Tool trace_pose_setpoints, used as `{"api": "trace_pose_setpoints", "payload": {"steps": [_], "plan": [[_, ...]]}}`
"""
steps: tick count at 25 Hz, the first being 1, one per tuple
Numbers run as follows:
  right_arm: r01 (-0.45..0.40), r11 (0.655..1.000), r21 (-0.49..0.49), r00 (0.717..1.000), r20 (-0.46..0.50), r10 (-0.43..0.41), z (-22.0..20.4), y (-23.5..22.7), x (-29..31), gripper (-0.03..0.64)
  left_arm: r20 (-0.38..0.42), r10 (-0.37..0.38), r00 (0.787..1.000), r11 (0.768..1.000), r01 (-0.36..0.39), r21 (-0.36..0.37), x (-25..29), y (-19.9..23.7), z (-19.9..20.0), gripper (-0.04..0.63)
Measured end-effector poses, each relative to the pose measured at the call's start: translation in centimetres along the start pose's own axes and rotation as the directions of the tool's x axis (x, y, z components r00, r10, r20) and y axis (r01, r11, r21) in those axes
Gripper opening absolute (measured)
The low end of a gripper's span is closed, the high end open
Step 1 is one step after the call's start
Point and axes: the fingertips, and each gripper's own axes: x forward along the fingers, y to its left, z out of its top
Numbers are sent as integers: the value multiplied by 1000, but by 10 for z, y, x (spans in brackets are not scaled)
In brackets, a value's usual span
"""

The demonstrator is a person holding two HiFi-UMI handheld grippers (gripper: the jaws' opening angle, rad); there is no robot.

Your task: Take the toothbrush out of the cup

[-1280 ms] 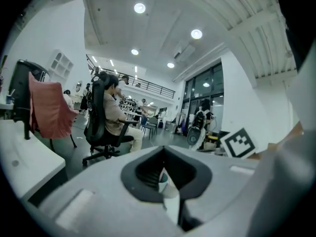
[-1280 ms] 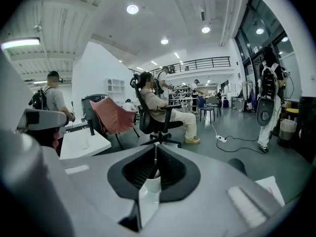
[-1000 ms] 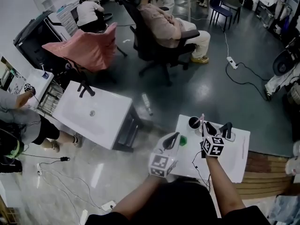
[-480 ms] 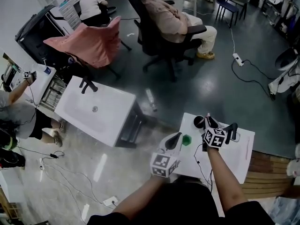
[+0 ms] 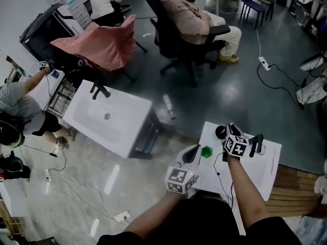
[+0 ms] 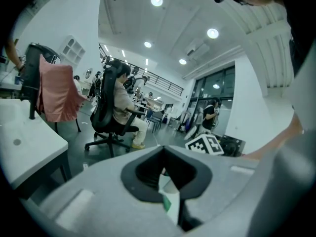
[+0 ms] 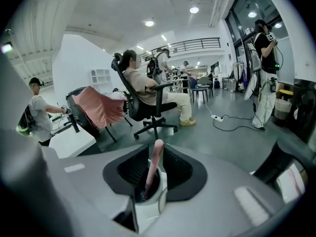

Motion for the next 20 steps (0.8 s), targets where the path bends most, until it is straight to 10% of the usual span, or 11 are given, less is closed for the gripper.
{"api": "trace_pose_setpoints", "payload": {"steps": [20], "plan": [[-53, 998, -18, 995, 89, 54, 19, 15, -30, 51, 25, -3, 1000, 1000, 3, 25, -11, -13, 8, 2]]}}
